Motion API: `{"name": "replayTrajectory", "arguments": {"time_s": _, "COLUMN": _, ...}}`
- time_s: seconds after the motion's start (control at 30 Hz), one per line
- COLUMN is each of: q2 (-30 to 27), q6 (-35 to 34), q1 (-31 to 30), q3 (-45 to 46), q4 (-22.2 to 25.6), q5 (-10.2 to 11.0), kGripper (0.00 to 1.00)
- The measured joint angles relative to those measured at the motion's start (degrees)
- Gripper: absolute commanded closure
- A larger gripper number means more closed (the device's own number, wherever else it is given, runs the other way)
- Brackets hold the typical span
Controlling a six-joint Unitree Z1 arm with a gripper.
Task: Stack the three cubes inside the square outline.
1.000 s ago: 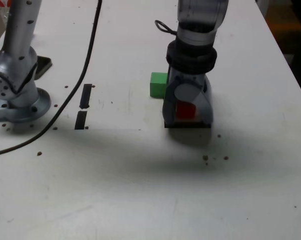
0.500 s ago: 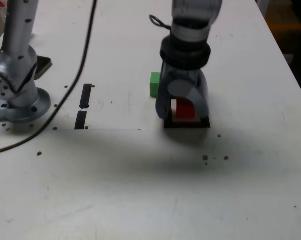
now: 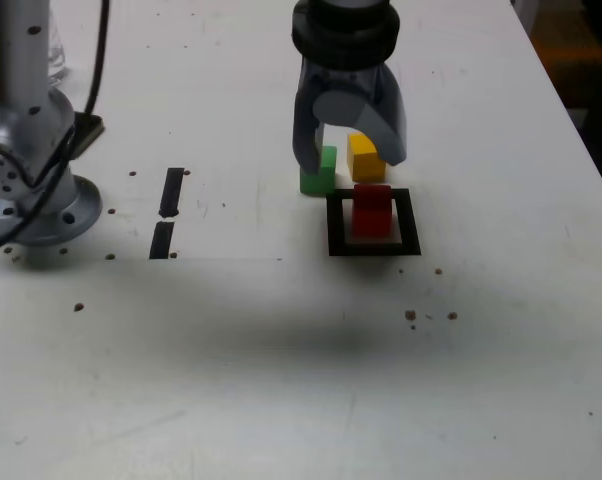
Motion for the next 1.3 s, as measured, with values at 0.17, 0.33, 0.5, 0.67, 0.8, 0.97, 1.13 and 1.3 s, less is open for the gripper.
{"name": "replayTrajectory", "arguments": {"time_s": 0.17, "q2": 0.09, "q6": 1.45, "q1": 2.44, "q3": -2.55, "q4": 1.57, "q5": 0.38, "kGripper": 0.24}}
{"name": "replayTrajectory", "arguments": {"time_s": 0.33, "q2": 2.17, "q6": 3.04, "q1": 5.45, "q3": -6.63, "q4": 3.19, "q5": 0.32, "kGripper": 0.24}}
{"name": "replayTrajectory", "arguments": {"time_s": 0.5, "q2": 3.98, "q6": 3.48, "q1": 7.65, "q3": -8.61, "q4": 4.27, "q5": 0.24, "kGripper": 0.24}}
{"name": "replayTrajectory", "arguments": {"time_s": 0.67, "q2": 6.91, "q6": 2.95, "q1": 10.5, "q3": -10.02, "q4": 4.65, "q5": 0.23, "kGripper": 0.24}}
{"name": "replayTrajectory", "arguments": {"time_s": 0.8, "q2": 8.12, "q6": 1.28, "q1": 10.97, "q3": -10.07, "q4": 4.64, "q5": 0.26, "kGripper": 0.24}}
{"name": "replayTrajectory", "arguments": {"time_s": 0.97, "q2": 8.77, "q6": -0.04, "q1": 11.13, "q3": -9.93, "q4": 4.6, "q5": 0.09, "kGripper": 0.24}}
{"name": "replayTrajectory", "arguments": {"time_s": 1.13, "q2": 9.12, "q6": -0.72, "q1": 11.12, "q3": -8.68, "q4": 4.53, "q5": -0.64, "kGripper": 0.24}}
{"name": "replayTrajectory", "arguments": {"time_s": 1.3, "q2": 9.33, "q6": -0.72, "q1": 11.29, "q3": -7.87, "q4": 4.49, "q5": -1.36, "kGripper": 0.24}}
